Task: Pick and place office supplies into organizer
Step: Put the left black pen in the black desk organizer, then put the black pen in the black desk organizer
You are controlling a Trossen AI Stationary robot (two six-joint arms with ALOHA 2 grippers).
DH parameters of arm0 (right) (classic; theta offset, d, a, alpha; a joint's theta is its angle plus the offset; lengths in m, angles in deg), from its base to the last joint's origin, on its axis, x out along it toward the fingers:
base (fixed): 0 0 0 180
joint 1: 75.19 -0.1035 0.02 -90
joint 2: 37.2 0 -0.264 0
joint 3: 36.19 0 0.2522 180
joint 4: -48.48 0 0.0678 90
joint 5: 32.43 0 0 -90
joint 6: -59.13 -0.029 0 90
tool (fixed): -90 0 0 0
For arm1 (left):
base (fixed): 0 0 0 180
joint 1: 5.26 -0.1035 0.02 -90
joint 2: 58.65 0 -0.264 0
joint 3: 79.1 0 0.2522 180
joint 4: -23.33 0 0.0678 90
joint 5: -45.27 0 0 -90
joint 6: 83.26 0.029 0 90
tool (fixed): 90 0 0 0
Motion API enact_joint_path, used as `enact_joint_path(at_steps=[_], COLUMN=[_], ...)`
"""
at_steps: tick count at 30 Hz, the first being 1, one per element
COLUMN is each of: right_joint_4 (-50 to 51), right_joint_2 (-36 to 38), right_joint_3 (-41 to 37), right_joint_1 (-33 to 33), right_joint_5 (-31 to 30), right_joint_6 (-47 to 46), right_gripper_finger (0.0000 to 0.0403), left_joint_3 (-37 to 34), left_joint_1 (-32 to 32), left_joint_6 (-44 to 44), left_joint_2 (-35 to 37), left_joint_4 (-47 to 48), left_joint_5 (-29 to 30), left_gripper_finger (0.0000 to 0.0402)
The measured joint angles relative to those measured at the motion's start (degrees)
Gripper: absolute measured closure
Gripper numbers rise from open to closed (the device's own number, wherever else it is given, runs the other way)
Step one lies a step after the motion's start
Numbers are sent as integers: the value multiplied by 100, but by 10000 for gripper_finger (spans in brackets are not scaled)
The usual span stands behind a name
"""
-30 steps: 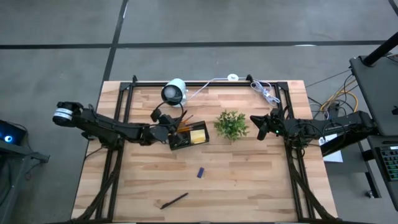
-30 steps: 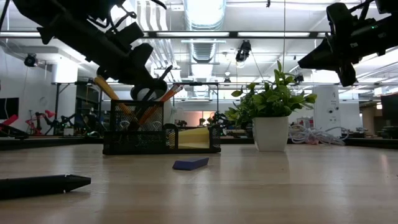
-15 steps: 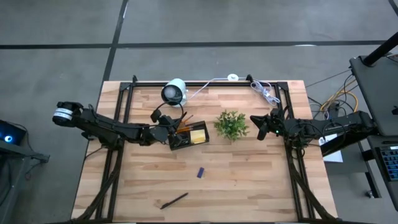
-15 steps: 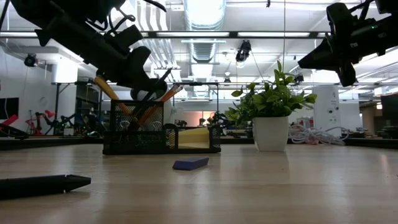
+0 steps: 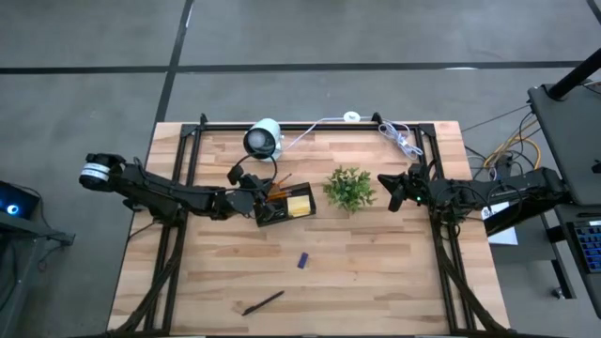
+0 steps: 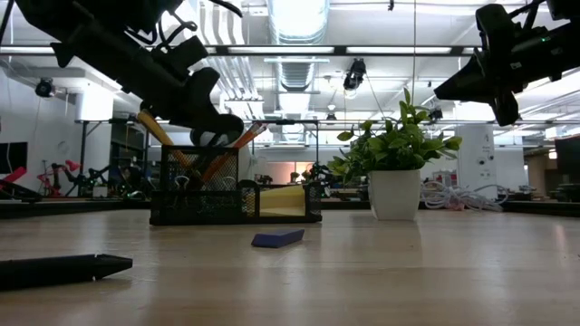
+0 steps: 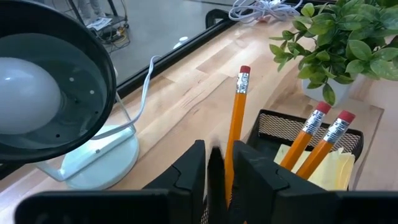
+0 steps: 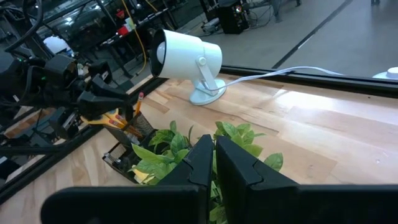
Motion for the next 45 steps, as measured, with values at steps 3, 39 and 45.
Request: enact_joint_path(at_steps=[3,39,45], right_joint_4=[0,0,0], right_joint_2=[0,2,2], right_joint_3=[0,0,0], right_joint_1=[0,0,0], right_joint_5=[0,0,-1], right_joint_6=[0,2,1], right_gripper_finger=[390,390,390], left_joint_3=[0,1184,1302], left_joint_1=[0,21,208], left_joint_6=[-2,-1561,-2598], left_joint_2=[0,101,74], left_joint_4=[2,-1298,-1246], left_joint_5=[0,-4871,-5738], left_gripper_finger=[327,262,262])
